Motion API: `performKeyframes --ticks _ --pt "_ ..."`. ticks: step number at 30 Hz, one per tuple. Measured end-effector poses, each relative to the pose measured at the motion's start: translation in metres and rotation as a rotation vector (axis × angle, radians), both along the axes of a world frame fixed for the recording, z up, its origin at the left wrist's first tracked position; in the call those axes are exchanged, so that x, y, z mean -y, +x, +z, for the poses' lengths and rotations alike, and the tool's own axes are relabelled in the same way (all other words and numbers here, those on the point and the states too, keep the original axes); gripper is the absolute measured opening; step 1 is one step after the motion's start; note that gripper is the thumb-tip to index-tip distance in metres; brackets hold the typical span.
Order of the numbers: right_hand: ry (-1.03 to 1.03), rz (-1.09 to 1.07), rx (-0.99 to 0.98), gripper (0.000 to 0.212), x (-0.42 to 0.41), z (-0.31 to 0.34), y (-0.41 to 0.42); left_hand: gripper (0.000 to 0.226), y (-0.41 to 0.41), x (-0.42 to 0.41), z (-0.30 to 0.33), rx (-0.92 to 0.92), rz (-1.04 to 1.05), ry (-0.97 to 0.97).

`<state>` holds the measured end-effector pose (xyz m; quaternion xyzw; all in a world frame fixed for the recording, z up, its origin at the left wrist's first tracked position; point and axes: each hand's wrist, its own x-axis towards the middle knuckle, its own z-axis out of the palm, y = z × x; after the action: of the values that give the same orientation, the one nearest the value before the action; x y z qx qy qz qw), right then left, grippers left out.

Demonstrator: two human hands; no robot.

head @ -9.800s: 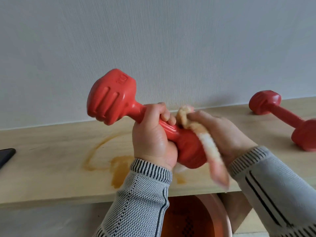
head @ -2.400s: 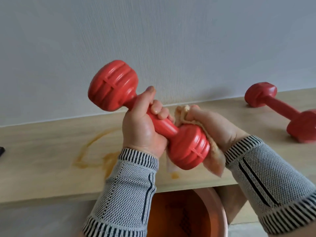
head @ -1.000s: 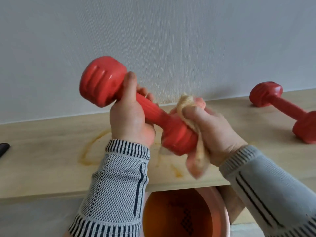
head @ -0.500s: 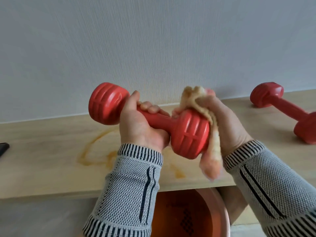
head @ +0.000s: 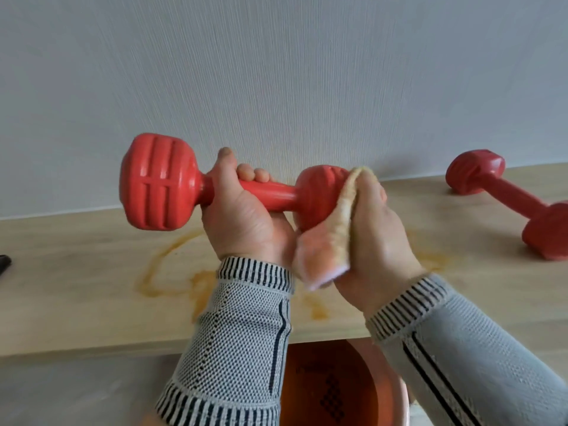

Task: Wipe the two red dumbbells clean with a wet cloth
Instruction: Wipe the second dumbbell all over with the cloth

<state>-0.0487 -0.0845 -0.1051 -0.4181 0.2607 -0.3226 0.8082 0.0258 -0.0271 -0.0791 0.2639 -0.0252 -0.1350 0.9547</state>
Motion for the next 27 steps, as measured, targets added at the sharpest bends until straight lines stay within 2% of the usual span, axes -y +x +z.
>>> performKeyframes --ticks 4,6,8,9,11,15,17,18,21,22,24,25,27 --pt "-0.648 -0.355 -0.158 0.039 -0.011 -0.014 0.005 0.029 -0.011 0.004 0.0 -0.181 -0.086 0.012" --pt "-0.955 -0.528 -0.16 0.058 -0.004 -0.026 0.004 0.028 -0.011 0.004 0.003 -0.245 -0.073 0.007" --pt "-1.135 -0.559 -0.118 0.073 0.006 -0.038 0.004 0.03 -0.009 0.002 0.006 -0.301 -0.104 -0.019" --pt "-1.096 -0.508 -0.084 0.075 0.008 -0.039 0.004 0.032 -0.008 0.001 0.006 -0.336 -0.136 -0.035" --pt "-0.85 -0.401 0.08 0.068 0.006 -0.033 0.004 0.038 -0.008 0.0 0.004 -0.395 -0.218 -0.049" --pt "-0.501 -0.406 0.231 0.039 0.001 -0.014 0.002 0.046 -0.008 0.001 -0.001 -0.434 -0.356 -0.1" --pt "-0.162 -0.195 0.321 0.028 0.012 -0.011 0.002 0.04 -0.003 0.002 -0.004 -0.426 -0.414 -0.16" --pt "-0.05 -0.073 0.325 0.03 0.019 -0.011 0.0 0.038 -0.001 0.001 -0.006 -0.406 -0.437 -0.176" --pt "0.123 0.331 0.21 0.038 0.033 -0.004 -0.01 0.035 -0.001 0.002 -0.009 -0.316 -0.455 -0.135" --pt "0.162 0.4 0.163 0.033 0.035 -0.001 -0.016 0.033 -0.003 0.003 -0.008 -0.279 -0.449 -0.097" --pt "0.095 0.431 0.027 0.025 0.043 0.007 -0.025 0.028 -0.006 0.007 -0.01 -0.206 -0.397 0.002" --pt "-0.035 0.432 -0.077 0.024 0.045 0.011 -0.03 0.027 -0.007 0.009 -0.012 -0.177 -0.365 0.048" --pt "-0.545 0.344 -0.323 0.022 0.048 0.013 -0.036 0.025 -0.007 0.013 -0.012 -0.153 -0.326 0.119"
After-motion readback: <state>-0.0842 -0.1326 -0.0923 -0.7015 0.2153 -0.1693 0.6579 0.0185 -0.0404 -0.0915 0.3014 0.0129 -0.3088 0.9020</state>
